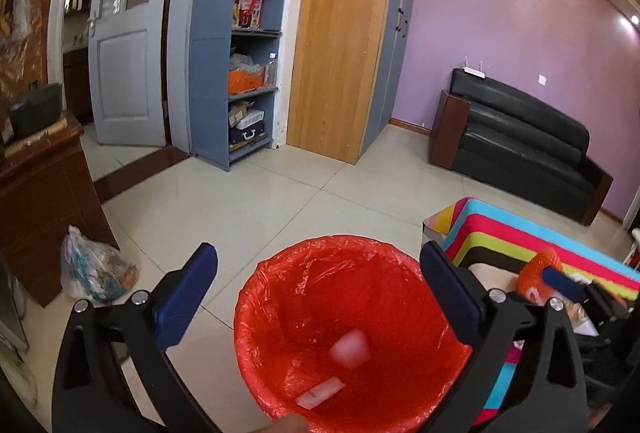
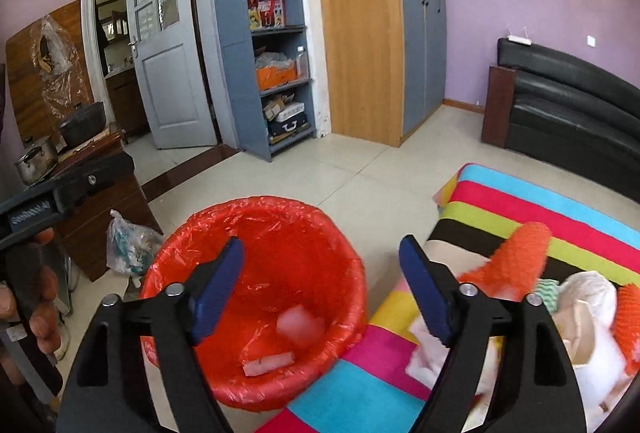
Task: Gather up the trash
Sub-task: 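Move both open tools back over the table items, then grasp the crumpled white tissue with the right tool while the left grasps an orange foam net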
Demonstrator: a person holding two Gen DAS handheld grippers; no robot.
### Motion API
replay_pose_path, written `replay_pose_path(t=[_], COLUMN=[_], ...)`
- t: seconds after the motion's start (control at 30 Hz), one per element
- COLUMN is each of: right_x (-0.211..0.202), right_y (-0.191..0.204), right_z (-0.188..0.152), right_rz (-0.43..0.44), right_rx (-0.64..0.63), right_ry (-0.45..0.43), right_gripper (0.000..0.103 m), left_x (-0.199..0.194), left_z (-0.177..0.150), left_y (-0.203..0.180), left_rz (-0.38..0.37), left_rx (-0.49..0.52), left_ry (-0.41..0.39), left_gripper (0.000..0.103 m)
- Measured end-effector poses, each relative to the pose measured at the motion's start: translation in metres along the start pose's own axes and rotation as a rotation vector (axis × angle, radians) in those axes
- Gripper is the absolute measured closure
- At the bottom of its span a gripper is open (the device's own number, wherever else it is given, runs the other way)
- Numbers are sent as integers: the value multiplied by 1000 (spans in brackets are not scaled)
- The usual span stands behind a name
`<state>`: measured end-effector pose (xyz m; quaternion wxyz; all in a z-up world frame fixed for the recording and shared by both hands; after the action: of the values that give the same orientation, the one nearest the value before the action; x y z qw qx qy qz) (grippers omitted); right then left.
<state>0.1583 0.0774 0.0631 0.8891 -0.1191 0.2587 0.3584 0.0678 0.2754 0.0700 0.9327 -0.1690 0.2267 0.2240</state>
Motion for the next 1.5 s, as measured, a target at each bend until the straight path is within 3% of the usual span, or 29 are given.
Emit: replay_pose_path(t=[0.07, 0.17, 0.53, 0.83, 1.07, 1.5], right_x=[-8, -26, -89, -124, -131, -107], right_y=[-7, -20, -91, -143, -158, -160], right_z=[-2, -7, -43, -88, -119, -145], right_rz=[-11, -33, -165, -253, -259, -248], right_rx=[6, 27, 98, 133, 139, 136], right_ry=[-4, -24, -32, 17, 72, 169], right_gripper=[26, 22, 19, 18, 18, 18], left_x=[-3, -5, -7, -6, 7, 13], left_z=[-1, -3, -18, -35, -52, -67], left_y=[-5, -16, -79, -129, -156, -192], left_rz=[-15, -59, -162, -215, -268, -295], left_rx=[6, 4, 41, 103, 118, 137], left_ry=[-3, 12, 46, 52, 115, 134], left_gripper=[6, 17, 17, 17, 17, 17])
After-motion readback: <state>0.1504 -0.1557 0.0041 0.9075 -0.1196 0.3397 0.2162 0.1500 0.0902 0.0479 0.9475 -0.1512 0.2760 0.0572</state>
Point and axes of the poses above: each gripper's, at about its wrist camera, not at the fingertips, and x roughly the way its jaws point, y to its left, z to its top, the point moved 2 cm from there along x, roughly the way its jaws point, and after that the axes turned 7 degrees about -x, right-handed, at the moved point
